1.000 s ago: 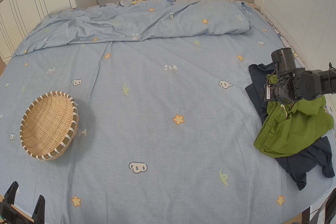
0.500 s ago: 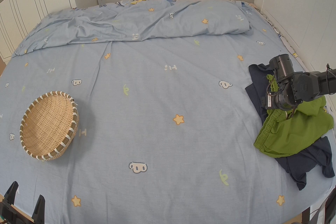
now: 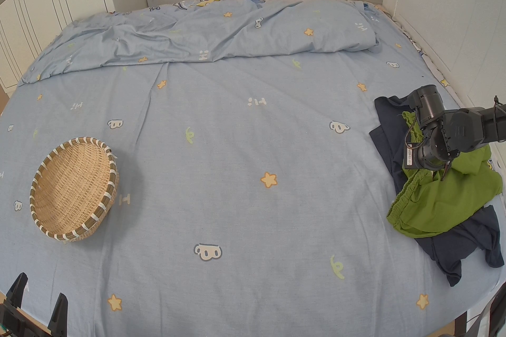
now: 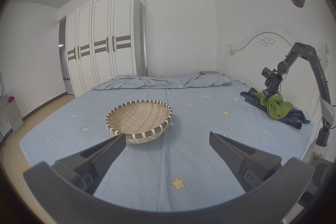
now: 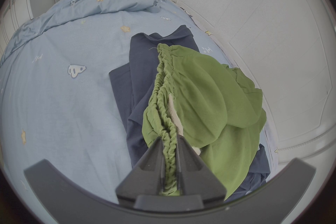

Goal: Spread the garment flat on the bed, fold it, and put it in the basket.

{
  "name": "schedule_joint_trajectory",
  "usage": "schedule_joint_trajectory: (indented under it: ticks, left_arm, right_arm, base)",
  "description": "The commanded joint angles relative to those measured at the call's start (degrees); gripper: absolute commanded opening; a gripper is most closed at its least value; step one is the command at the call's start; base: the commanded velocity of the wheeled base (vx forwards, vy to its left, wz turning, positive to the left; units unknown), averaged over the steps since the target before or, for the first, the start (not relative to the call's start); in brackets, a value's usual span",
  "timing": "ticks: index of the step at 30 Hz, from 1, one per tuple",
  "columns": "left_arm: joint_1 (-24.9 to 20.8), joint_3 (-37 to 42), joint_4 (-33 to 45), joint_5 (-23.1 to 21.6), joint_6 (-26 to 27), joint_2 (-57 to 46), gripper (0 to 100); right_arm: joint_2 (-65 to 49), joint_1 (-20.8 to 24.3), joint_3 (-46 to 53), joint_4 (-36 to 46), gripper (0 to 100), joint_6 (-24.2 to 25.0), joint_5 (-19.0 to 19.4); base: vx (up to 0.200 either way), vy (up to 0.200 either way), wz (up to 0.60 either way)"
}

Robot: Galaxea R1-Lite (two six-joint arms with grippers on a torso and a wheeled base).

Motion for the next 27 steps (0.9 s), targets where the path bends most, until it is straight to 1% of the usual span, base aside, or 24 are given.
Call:
schedule_joint_trajectory:
  ticks: [1, 3, 6, 7, 8, 10, 13, 14, 15, 16, 17, 18, 19, 21, 22, 23, 24, 26, 27]
  left_arm:
    - [0.0, 1.0, 0.0, 0.0, 0.0, -0.9, 100]
    - [0.0, 1.0, 0.0, 0.0, 0.0, -0.9, 100]
    - [0.0, 1.0, 0.0, 0.0, 0.0, -0.9, 100]
    - [0.0, 1.0, 0.0, 0.0, 0.0, -0.9, 100]
    - [0.0, 1.0, 0.0, 0.0, 0.0, -0.9, 100]
    - [0.0, 1.0, 0.0, 0.0, 0.0, -0.9, 100]
    - [0.0, 1.0, 0.0, 0.0, 0.0, -0.9, 100]
    - [0.0, 1.0, 0.0, 0.0, 0.0, -0.9, 100]
    - [0.0, 1.0, 0.0, 0.0, 0.0, -0.9, 100]
    - [0.0, 1.0, 0.0, 0.0, 0.0, -0.9, 100]
    - [0.0, 1.0, 0.0, 0.0, 0.0, -0.9, 100]
    - [0.0, 1.0, 0.0, 0.0, 0.0, -0.9, 100]
    - [0.0, 1.0, 0.0, 0.0, 0.0, -0.9, 100]
    - [0.1, 1.0, 0.0, 0.0, 0.0, -0.9, 100]
    - [0.1, 1.0, 0.0, 0.0, 0.0, -0.9, 100]
    - [0.0, 1.0, 0.0, 0.0, 0.0, -0.9, 100]
    - [0.0, 1.0, 0.0, 0.0, 0.0, -0.9, 100]
    - [0.1, 1.0, 0.0, 0.0, 0.0, -0.9, 100]
    - [0.0, 1.0, 0.0, 0.0, 0.0, -0.9, 100]
  right_arm:
    - [-2.0, 0.1, -0.8, 0.0, 0, 0.5, 0.3]
    - [-2.8, 0.3, -1.0, 0.1, 0, 0.6, 0.7]
    - [-6.9, 0.9, -4.1, 2.9, 0, 0.6, 2.4]
    - [-6.9, 0.9, -4.1, 2.9, 0, 0.6, 2.4]
    - [-9.2, 1.2, -7.2, 6.5, 0, 1.4, 5.8]
    - [-11.2, 1.5, -10.6, 10.9, 0, 2.3, 9.7]
    - [-13.1, 2.9, -17.4, 20.4, 0, 5.7, 17.7]
    - [-13.1, 2.9, -17.4, 20.4, 0, 5.7, 17.7]
    - [-13.6, 4.1, -22.0, 26.5, 0, 8.7, 25.4]
    - [-13.8, 4.8, -23.6, 28.7, 0, 9.8, 29.1]
    - [-13.8, 4.8, -23.6, 28.7, 0, 9.8, 29.1]
    - [-13.8, 5.6, -24.7, 30.3, 0, 10.7, 33.0]
    - [-13.9, 7.6, -24.8, 30.3, 0, 11.4, 35.7]
    - [-13.8, 10.8, -24.8, 29.2, 0, 12.6, 36.1]
    - [-13.8, 10.8, -24.8, 29.2, 0, 12.6, 36.1]
    - [-13.8, 15.0, -24.7, 27.1, 0, 14.7, 36.3]
    - [-13.7, 17.8, -24.8, 25.6, 0, 16.1, 36.3]
    - [-13.3, 21.2, -24.8, 23.8, 0, 17.8, 36.2]
    - [-13.3, 24.6, -24.9, 21.8, 0, 19.0, 36.0]
  base:
    - [0.0, 0.0, 0.0]
    - [0.0, 0.0, 0.0]
    - [0.0, 0.0, 0.0]
    - [0.0, 0.0, 0.0]
    - [0.0, 0.0, 0.0]
    - [0.0, 0.0, 0.0]
    - [0.0, 0.0, 0.0]
    - [0.0, 0.0, 0.0]
    - [0.0, 0.0, 0.0]
    - [0.0, 0.0, 0.0]
    - [0.0, 0.0, 0.0]
    - [0.0, 0.0, 0.0]
    - [0.0, 0.0, 0.0]
    - [0.0, 0.0, 0.0]
    - [0.0, 0.0, 0.0]
    - [0.0, 0.0, 0.0]
    - [0.0, 0.0, 0.0]
    - [0.0, 0.0, 0.0]
    - [0.0, 0.0, 0.0]
